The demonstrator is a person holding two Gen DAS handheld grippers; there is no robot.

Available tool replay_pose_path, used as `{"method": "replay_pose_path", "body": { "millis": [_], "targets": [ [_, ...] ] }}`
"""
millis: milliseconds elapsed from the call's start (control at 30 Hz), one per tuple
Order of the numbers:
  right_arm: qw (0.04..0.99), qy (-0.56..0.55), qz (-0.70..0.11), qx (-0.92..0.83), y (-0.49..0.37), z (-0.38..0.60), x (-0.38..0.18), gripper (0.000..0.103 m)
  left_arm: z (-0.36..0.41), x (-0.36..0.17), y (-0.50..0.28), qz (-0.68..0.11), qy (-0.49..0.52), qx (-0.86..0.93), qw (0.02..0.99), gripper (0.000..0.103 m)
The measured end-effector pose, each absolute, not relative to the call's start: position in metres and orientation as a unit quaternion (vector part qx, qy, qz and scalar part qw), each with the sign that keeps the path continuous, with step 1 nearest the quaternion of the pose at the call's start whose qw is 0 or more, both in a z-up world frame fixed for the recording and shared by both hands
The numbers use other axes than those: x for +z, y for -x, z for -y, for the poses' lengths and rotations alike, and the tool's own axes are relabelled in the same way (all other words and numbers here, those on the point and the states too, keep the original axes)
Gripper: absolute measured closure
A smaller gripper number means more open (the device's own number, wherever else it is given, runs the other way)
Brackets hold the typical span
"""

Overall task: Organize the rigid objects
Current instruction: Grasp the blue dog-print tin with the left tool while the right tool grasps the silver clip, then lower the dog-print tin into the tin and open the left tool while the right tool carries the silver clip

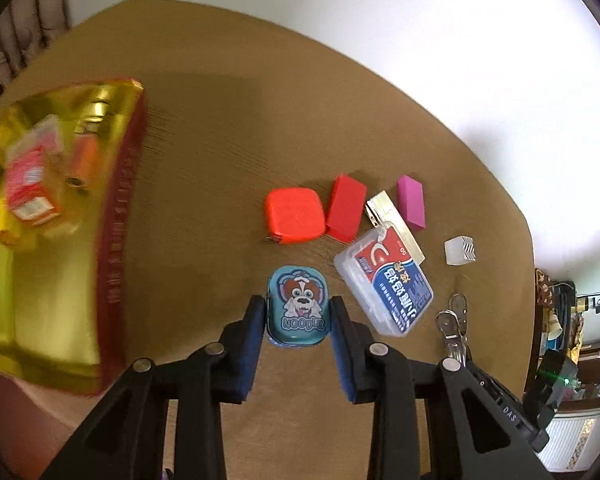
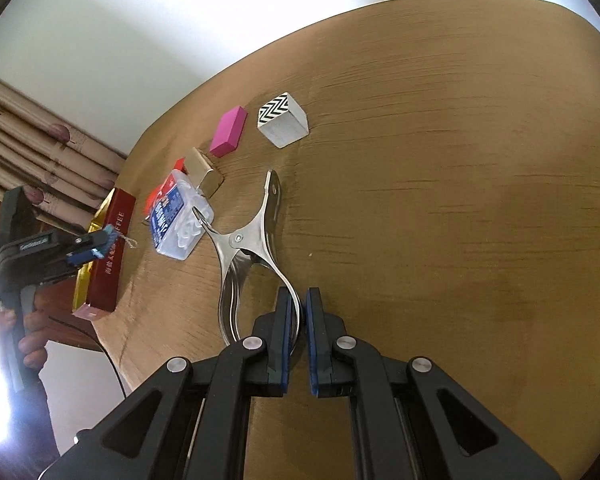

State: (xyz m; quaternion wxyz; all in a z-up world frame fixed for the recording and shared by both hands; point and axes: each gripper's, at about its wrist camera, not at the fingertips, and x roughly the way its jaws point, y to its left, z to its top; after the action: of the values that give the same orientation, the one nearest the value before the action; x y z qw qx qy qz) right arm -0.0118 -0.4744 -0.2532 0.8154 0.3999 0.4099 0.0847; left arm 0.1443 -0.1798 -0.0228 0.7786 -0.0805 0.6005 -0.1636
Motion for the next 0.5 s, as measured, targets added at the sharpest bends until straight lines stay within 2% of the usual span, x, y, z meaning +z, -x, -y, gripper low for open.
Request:
{"method": "replay_pose_path", "body": {
  "millis": [267, 500],
  "targets": [
    [0.801, -0.426, -0.408, 0.103, 0.022, 0.471, -0.251, 0.096, 0.099, 0.024, -0.136, -0.566, 0.091, -0.105, 0.813, 0.071],
    [0.8, -0.43, -0.404, 0.109, 0.026, 0.462, -0.24, 0.096, 0.038, -0.002, -0.152, -0.571, 0.104, -0.037, 0.813, 0.07]
  ]
}}
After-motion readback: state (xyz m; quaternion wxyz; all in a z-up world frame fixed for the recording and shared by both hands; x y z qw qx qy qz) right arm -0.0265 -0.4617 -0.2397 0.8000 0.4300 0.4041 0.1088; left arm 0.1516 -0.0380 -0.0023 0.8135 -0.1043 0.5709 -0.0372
